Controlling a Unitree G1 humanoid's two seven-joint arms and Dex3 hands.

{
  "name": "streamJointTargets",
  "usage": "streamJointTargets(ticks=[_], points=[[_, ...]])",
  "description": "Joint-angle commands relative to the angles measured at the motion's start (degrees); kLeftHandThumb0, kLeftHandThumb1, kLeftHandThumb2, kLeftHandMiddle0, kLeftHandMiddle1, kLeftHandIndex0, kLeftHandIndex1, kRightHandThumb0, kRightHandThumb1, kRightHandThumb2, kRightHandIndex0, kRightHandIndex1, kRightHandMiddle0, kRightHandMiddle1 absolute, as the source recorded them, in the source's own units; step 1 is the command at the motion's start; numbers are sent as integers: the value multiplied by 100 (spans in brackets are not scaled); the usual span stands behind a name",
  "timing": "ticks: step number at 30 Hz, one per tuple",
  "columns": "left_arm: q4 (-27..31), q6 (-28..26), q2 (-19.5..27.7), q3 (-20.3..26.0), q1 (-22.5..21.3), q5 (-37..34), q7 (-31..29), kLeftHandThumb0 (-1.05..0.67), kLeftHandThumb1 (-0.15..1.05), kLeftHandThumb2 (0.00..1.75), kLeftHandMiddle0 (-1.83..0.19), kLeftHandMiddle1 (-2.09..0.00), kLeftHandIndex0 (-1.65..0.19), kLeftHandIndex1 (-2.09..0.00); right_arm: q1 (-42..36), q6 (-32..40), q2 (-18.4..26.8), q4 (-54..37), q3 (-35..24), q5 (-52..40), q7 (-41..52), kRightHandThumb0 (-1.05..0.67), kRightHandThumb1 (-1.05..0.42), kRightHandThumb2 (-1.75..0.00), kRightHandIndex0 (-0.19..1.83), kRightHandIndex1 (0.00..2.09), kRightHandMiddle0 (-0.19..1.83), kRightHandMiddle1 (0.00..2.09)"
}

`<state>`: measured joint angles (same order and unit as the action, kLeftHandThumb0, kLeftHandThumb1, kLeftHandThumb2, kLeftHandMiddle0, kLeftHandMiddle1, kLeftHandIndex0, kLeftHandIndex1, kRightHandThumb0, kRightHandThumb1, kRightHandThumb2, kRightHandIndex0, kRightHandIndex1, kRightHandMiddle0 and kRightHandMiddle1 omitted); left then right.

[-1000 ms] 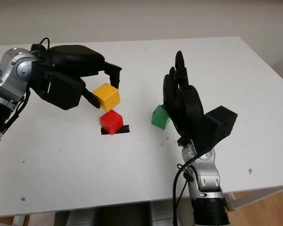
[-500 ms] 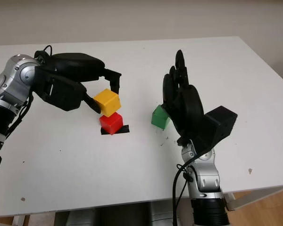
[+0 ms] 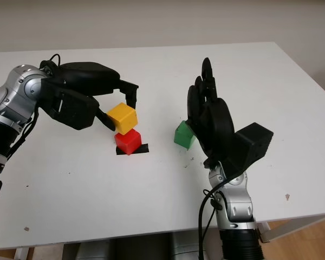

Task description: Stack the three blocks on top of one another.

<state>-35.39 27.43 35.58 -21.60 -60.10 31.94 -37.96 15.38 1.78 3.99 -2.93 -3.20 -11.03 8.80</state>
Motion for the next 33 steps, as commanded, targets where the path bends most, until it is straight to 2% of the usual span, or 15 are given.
streamJointTargets(ticks=[1, 19, 33], points=[[-64, 59, -30, -26, 34, -9, 81, -44, 97, 5, -33, -6, -39, -139, -24, 48, 34, -143, -19, 18, -9, -74, -105, -64, -19, 0, -19, 0], [-5, -137, -127, -105, 126, 150, 61, -43, 97, 6, -31, -5, -40, -130, -80, 136, 59, -231, -50, -38, 32, -75, -105, -64, -19, 0, -19, 0], [-186, -6, -182, -161, 143, 245, 174, -43, 96, 5, -33, -6, -41, -130, -122, 203, 51, -330, -66, -55, 10, -74, -105, -63, -19, 0, -19, 0]])
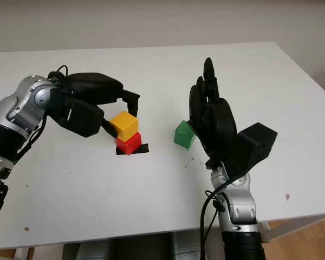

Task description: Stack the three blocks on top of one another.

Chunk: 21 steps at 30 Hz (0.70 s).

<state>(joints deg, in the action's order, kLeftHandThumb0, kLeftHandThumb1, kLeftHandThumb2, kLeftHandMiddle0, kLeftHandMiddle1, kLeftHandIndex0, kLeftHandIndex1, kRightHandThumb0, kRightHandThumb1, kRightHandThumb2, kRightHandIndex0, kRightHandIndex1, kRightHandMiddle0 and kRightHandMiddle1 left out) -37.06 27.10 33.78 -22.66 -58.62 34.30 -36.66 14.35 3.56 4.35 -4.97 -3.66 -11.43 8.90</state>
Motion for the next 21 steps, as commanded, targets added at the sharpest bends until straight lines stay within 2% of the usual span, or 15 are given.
streamJointTargets(ticks=[1, 19, 20, 21], points=[[-34, 44, -2, -57, -8, 11, 54, -43, 96, 5, -34, -6, -41, -129, -23, 18, 20, -128, -20, -6, 0, -73, -105, -63, -19, 0, -19, 0], [4, -78, -8, -65, -3, 1, -63, -44, 96, 5, -32, -5, -41, -132, -22, -7, 19, -103, -29, 16, 16, -74, -105, -62, -19, 0, -19, 0], [27, -140, -13, -61, 0, -12, -113, -45, 96, 5, -31, -5, -41, -130, -17, -18, 20, -92, -29, 19, 19, -74, -105, -62, -19, 0, -19, 0], [47, -190, -15, -67, -6, -26, -190, -49, 93, 5, -25, -4, -38, -114, -12, -4, 23, -93, -25, 30, 12, -75, -105, -62, -19, 0, -19, 0]])
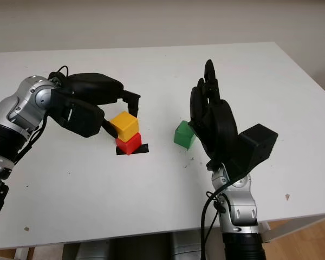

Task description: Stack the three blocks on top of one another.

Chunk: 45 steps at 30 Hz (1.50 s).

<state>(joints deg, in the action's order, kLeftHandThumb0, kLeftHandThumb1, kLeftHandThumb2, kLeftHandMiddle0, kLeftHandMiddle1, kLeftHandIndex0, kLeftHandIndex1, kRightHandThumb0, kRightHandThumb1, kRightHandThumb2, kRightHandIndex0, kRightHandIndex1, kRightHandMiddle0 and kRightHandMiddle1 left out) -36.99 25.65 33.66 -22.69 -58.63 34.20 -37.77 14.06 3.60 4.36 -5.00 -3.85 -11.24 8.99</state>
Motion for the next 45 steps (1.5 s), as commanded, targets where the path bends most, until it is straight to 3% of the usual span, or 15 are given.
streamJointTargets(ticks=[1, 2, 3, 6, 16, 21, 25, 29, 31, 34, 36, 39, 45], points=[[53, -67, -2, -70, -10, -31, -147, -55, 91, 5, -18, -4, -37, -89, 22, -4, 26, -87, -5, 17, 2, -75, -105, -62, -19, 0, -19, 0], [60, -79, -1, -75, -15, -38, -192, -60, 88, 5, -9, -5, -38, -55, 27, 0, 28, -83, -4, 19, 3, -75, -105, -62, -19, 0, -19, 0], [74, -100, 6, -94, -29, -40, -283, -62, 86, 5, -4, -4, -38, -39, 34, 5, 25, -79, -7, 10, 6, -75, -105, -62, -19, 0, -19, 0], [97, -137, 25, -133, -64, -48, -479, -64, 84, 5, 7, -3, -31, -13, 48, 6, 22, -72, -10, -1, 12, -75, -105, -62, -19, 0, -19, 0], [305, -269, 102, -168, -54, 57, -719, -65, 82, 5, 18, -3, -19, -3, 82, 1, 34, -39, -9, 17, 13, -75, -105, -63, -19, 0, -19, 0], [393, -196, 166, -74, -17, -53, -698, -69, 82, 5, 19, 0, 7, -1, 107, -5, 40, -6, -23, 0, 39, -75, -105, -63, -19, 0, -19, 0], [713, -473, 285, 311, 11, -526, -733, -78, 85, 7, 19, 0, 18, 0, 141, -27, 57, 41, -73, -50, 91, -75, -105, -62, -19, 0, -19, 0], [582, -1011, 292, 1242, 88, -1648, -538, -94, 99, 9, 19, 0, 19, 0, 238, -146, 192, 100, -156, -19, 177, -77, -105, -57, -19, 0, -19, 0], [619, -1240, 271, 1593, 199, -2029, -301, -97, 104, 27, 19, 0, 19, 0, 312, -163, 293, 136, -208, 12, 204, -76, -105, -52, -19, 0, -19, 0], [1203, -1652, 149, 2160, 642, -2445, 326, -91, 105, 56, 19, 0, 19, 0, 539, -40, 439, 204, -356, -91, 239, -76, -105, -36, -19, 1, -18, 2], [1673, -2149, -79, 2619, 1084, -2864, 807, -86, 105, 65, 19, 0, 19, 0, 742, -31, 580, 335, -454, -180, 364, -75, -105, -27, -19, 1, -16, 3], [2116, -2648, -416, 3098, 1617, -3575, 1153, -84, 105, 61, 19, 0, 19, 0, 1082, 28, 940, 649, -522, -275, 767, -71, -105, -21, -19, 2, -15, 4], [3608, -3918, -855, 3478, 2590, -4258, 1808, -86, 105, 60, 19, 0, 19, 0, 1799, -120, 1813, 1590, -403, 30, 1626, -65, -101, -6, -10, 7, -6, 9]])
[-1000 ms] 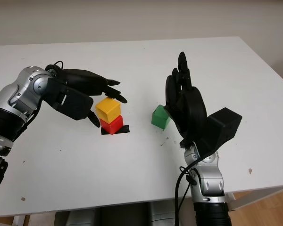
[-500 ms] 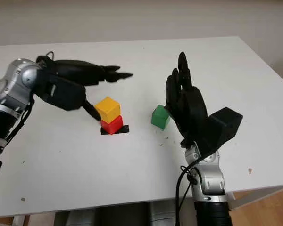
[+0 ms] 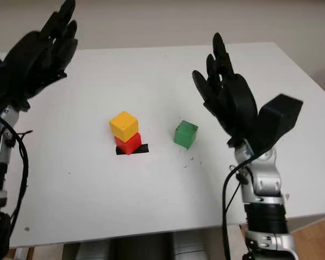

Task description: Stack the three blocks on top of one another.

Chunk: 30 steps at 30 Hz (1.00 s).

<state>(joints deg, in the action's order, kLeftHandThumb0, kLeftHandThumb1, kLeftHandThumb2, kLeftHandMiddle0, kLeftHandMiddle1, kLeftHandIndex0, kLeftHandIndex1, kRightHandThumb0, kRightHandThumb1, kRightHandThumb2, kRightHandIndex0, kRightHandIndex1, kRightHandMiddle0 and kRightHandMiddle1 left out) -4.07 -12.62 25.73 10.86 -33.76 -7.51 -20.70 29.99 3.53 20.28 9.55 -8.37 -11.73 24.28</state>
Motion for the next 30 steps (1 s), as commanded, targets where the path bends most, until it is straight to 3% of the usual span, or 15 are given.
streamJointTargets(ticks=[1, 8, 14, 22, 26, 30], points=[[448, -178, -104, 145, 198, -121, 192, -86, 105, 61, 19, 0, 19, 0, 321, -182, 362, 302, 101, 207, 210, -63, -99, -5, -8, 8, -4, 9], [803, -366, -572, 444, 919, -299, 970, -84, 105, 60, 19, -1, 17, -2, 1211, -1552, 1384, 1561, 866, 1686, 738, -56, -81, -2, 26, 21, 25, 20], [1034, -547, -622, 552, 1294, -412, 1175, -80, 105, 66, 19, -1, 19, 0, 1929, -2687, 2055, 2193, 1660, 3054, 846, -61, -77, -4, 31, 19, 33, 20], [1053, -524, -674, 606, 1395, -419, 1363, -78, 105, 69, 19, 0, 19, 0, 2530, -3665, 2378, 2648, 2146, 3725, 995, -51, -75, -5, 33, 15, 38, 17], [994, -497, -642, 521, 1394, -302, 1431, -80, 105, 66, 19, 0, 19, 0, 2765, -4375, 2489, 2878, 2409, 4162, 801, -54, -78, -6, 33, 13, 39, 15], [972, -559, -622, 418, 1394, -194, 1442, -81, 105, 66, 19, 0, 19, 0, 2807, -4641, 2512, 2913, 2495, 4281, 801, -52, -78, -6, 33, 11, 40, 13]])
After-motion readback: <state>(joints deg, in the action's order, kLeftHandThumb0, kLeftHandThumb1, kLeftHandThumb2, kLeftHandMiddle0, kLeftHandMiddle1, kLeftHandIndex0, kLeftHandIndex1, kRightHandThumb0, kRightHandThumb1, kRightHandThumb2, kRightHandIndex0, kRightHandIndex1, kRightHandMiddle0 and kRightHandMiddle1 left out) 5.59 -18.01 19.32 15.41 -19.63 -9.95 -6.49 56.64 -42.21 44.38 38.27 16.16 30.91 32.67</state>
